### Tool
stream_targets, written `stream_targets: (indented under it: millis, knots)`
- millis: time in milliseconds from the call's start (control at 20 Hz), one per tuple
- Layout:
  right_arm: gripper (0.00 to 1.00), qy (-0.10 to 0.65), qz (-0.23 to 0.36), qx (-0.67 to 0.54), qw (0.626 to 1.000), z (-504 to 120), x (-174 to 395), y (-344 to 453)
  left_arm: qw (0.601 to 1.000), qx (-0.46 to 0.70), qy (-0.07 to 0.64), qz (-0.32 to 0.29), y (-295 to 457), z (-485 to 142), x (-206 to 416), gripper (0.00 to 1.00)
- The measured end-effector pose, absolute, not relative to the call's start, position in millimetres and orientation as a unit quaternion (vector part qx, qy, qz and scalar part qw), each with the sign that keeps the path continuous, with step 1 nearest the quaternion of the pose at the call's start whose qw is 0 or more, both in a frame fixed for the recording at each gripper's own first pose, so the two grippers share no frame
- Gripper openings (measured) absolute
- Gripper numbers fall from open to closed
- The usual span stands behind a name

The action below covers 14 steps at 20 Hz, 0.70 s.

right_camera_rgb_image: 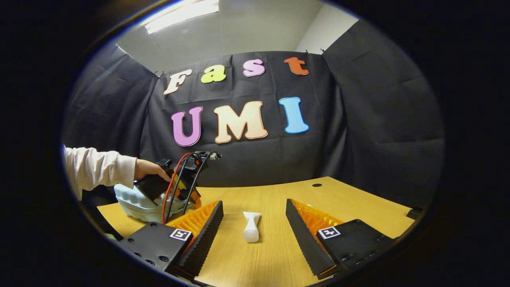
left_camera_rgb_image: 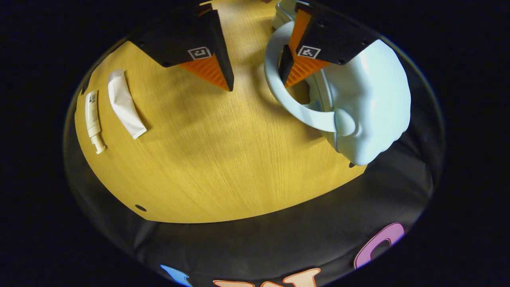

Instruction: First open the suitcase, pack the skin care products into it, and then close the suitcase.

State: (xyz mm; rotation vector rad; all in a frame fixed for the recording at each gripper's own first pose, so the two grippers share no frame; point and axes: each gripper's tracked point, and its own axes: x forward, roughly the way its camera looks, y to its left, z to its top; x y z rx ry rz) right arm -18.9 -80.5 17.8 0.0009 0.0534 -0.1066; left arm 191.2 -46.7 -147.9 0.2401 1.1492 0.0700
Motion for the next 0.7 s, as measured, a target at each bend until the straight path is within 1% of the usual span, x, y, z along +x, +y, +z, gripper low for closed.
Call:
stream_targets:
  millis: [50,100,150,250,500,700]
  knots:
    - [0.99,0.026,-0.053,0.003,0.998,18.5,-18.3,-81.2,0.831,0.118,0.542,0.039,-40.6,-147.6,191.5,0.58]
    - [0.99,0.025,-0.054,0.005,0.998,18.8,-18.8,-81.8,0.83,0.121,0.542,0.043,-36.9,-148.0,191.7,0.39]
    - [0.99,0.025,-0.054,0.007,0.998,18.7,-18.8,-82.5,0.83,0.122,0.542,0.044,-33.9,-147.8,191.3,0.33]
    - [0.99,0.027,-0.056,0.01,0.998,16.6,-18.1,-83.3,0.83,0.121,0.543,0.039,-34.0,-147.7,190.8,0.16]
    - [0.99,0.033,-0.048,0.002,0.998,12.9,-17.1,-76.6,0.831,0.131,0.54,0.036,-37.2,-142.0,192.8,0.11]
    - [0.99,0.034,-0.046,-0.008,0.998,11.6,-16.6,-75.8,0.833,0.136,0.535,0.034,-40.2,-133.4,194.9,0.1]
